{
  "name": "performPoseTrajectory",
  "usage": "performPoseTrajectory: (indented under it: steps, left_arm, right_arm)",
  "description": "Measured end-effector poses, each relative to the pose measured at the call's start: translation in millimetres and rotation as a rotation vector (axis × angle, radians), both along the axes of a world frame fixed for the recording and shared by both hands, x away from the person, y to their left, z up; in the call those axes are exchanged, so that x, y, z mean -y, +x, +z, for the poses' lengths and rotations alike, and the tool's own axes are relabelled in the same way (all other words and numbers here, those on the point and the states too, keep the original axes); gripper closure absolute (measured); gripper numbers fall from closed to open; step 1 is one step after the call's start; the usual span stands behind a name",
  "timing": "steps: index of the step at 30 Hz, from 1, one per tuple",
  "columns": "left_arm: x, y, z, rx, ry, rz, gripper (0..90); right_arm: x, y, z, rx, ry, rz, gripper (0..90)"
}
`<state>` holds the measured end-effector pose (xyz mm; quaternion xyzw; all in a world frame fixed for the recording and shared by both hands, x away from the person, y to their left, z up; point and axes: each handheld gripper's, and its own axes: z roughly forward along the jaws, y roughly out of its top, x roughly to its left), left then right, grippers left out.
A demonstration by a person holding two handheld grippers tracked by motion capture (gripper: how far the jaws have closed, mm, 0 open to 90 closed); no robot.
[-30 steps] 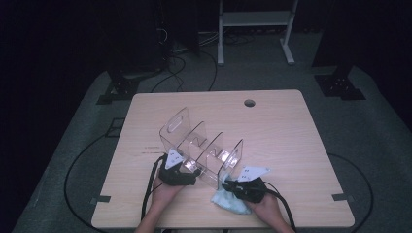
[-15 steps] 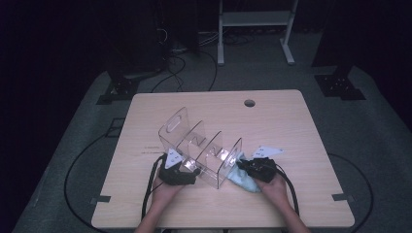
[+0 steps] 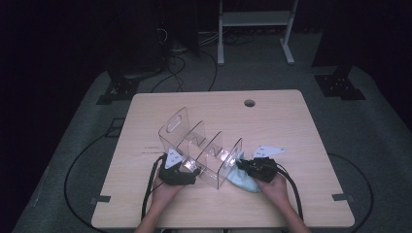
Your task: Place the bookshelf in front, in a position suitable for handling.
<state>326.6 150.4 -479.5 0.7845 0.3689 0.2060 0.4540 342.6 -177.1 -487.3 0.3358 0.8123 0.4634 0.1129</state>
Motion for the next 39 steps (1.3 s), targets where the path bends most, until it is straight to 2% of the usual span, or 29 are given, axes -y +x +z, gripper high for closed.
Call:
performPoseTrajectory:
  steps: [1, 6, 9, 12, 13, 18, 20, 24, 28, 31, 34, 39]
  left_arm:
    - [-0.2, -0.1, -0.5, 0.003, -0.004, 0.000, 7.8]
    - [-0.2, 0.0, -0.6, 0.004, -0.005, 0.000, 7.8]
    - [0.4, 0.1, 0.0, 0.006, -0.001, 0.000, 7.8]
    - [0.3, -0.1, -0.1, 0.005, -0.001, 0.000, 7.8]
    - [0.3, -0.2, -0.1, 0.004, 0.000, 0.000, 7.8]
    - [0.3, -0.4, -0.4, 0.004, -0.003, -0.001, 7.8]
    - [0.3, -0.4, -0.4, 0.003, -0.003, 0.000, 7.8]
    - [0.4, -0.5, -0.6, 0.004, -0.004, 0.001, 7.8]
    - [0.4, -0.7, -0.9, 0.006, -0.006, 0.002, 7.8]
    - [0.6, -0.8, -0.9, 0.006, -0.008, 0.004, 7.8]
    - [0.7, -0.8, -0.9, 0.005, -0.008, 0.004, 7.8]
    - [0.6, -0.8, -0.7, 0.005, -0.006, 0.003, 7.8]
  right_arm:
    - [0.3, -0.9, 3.4, 0.011, -0.001, 0.000, 81.6]
    - [5.5, -3.7, 35.9, 0.094, 0.063, 0.002, 81.6]
    - [4.4, 1.0, 33.7, 0.084, 0.043, 0.004, 81.7]
    - [7.8, 6.7, 23.7, 0.037, 0.048, -0.004, 81.6]
    - [8.9, 7.1, 24.2, 0.037, 0.046, -0.005, 81.6]
    - [15.5, 7.9, 49.3, 0.092, 0.083, -0.011, 81.7]
    - [17.3, 10.8, 58.5, 0.100, 0.090, -0.007, 81.7]
    - [17.0, 11.4, 66.9, 0.103, 0.075, 0.014, 81.7]
    - [21.0, 8.9, 77.3, 0.109, 0.125, 0.029, 81.8]
    - [20.2, 10.8, 85.2, 0.118, 0.110, 0.036, 81.8]
    - [17.7, 12.6, 90.8, 0.107, 0.091, 0.043, 81.8]
    - [16.5, 11.8, 93.1, 0.101, 0.080, 0.057, 81.8]
